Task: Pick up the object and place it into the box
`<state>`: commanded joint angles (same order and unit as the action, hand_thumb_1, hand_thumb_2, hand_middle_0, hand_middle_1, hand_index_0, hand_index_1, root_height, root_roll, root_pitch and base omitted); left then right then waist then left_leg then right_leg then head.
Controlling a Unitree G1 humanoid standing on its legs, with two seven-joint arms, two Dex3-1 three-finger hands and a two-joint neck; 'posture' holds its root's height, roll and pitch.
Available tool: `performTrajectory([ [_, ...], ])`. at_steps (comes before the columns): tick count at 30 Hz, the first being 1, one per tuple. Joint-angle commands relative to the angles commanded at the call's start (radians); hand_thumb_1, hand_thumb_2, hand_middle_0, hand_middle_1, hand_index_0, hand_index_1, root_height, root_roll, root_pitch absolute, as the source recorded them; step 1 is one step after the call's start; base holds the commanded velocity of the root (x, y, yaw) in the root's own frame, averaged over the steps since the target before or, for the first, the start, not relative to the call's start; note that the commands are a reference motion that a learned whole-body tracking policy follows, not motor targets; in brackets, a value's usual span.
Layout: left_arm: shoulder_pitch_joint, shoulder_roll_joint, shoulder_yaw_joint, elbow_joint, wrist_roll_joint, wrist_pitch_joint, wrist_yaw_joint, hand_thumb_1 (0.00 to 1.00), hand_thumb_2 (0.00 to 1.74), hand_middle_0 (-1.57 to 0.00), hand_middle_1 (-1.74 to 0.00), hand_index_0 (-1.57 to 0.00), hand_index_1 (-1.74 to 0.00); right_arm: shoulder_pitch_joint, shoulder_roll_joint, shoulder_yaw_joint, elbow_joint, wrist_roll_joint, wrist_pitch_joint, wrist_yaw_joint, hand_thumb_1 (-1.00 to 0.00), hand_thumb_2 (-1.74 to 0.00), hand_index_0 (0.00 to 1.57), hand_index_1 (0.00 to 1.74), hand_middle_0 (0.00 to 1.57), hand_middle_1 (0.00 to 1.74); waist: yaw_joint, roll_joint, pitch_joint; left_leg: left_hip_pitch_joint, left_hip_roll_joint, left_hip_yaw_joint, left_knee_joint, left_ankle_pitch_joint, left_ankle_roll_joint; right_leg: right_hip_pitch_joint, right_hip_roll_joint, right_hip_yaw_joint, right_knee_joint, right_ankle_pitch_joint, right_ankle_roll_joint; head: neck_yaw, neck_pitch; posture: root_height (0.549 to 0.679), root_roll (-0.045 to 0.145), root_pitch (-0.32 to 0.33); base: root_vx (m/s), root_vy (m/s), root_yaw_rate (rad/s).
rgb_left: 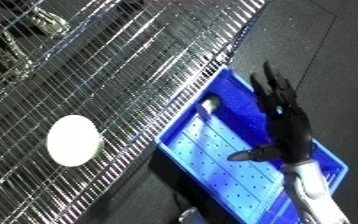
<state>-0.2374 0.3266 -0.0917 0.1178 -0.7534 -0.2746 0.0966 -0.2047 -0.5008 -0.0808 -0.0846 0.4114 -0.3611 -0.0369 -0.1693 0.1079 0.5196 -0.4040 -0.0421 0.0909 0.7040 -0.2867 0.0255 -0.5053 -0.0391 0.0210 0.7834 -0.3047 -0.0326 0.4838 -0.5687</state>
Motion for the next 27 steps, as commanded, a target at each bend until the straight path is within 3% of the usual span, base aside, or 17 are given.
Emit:
performTrajectory([
  [7, -0.011, 0.002, 0.015, 0.013, 0.014, 0.037, -0.021, 1.00, 1.74, -1.57, -1.74, -1.57, -1.74, -0.115, -0.006, 0.083, -0.064, -0.025, 0.139, 0.103, 0.00, 0.00, 0.00, 0.00, 0.00, 0.00, 0.064, -0.041, -0.019, 0.006, 0.000, -0.034, 0.003, 0.000, -0.0001, 0.037, -0.0091, -0.027, 0.005, -0.008, -0.0033, -0.121, -0.017, 0.638, 0.097, 0.013, 0.031, -0.046, 0.168],
  [14, -0.047, 0.035, 0.029, 0.036, 0.031, 0.074, -0.022, 1.00, 1.74, -1.57, -1.74, -1.57, -1.74, -0.180, 0.031, 0.167, -0.065, -0.004, 0.197, 0.133, 0.00, 0.00, 0.00, 0.00, 0.00, 0.00, 0.136, -0.094, -0.038, -0.003, -0.008, -0.075, 0.000, -0.001, 0.0091, 0.063, -0.0121, -0.068, 0.005, -0.001, 0.0056, -0.256, -0.020, 0.639, 0.073, 0.002, 0.012, -0.102, 0.195],
  [20, -0.054, 0.046, 0.027, 0.043, 0.038, 0.080, -0.036, 1.00, 1.74, -1.57, -1.74, -1.57, -1.74, -0.196, 0.070, 0.209, -0.031, 0.021, 0.217, 0.156, 0.00, 0.00, 0.00, 0.00, 0.00, 0.00, 0.183, -0.114, -0.043, -0.003, -0.011, -0.103, -0.013, 0.019, 0.0101, 0.081, -0.0205, -0.100, -0.001, 0.007, 0.0150, -0.351, -0.020, 0.639, 0.056, -0.007, 0.020, -0.068, 0.228],
  [27, -0.056, 0.055, 0.022, 0.035, 0.054, 0.083, -0.054, 1.00, 1.74, -1.57, -1.74, -1.57, -1.74, -0.209, 0.098, 0.229, 0.009, 0.007, 0.221, 0.125, 0.00, 0.00, 0.00, 0.00, 0.00, 0.00, 0.223, -0.127, -0.037, 0.002, -0.007, -0.122, -0.043, 0.045, 0.0098, 0.095, -0.0342, -0.132, -0.005, 0.010, 0.0228, -0.425, -0.007, 0.640, 0.044, -0.010, 0.008, -0.048, 0.210],
])
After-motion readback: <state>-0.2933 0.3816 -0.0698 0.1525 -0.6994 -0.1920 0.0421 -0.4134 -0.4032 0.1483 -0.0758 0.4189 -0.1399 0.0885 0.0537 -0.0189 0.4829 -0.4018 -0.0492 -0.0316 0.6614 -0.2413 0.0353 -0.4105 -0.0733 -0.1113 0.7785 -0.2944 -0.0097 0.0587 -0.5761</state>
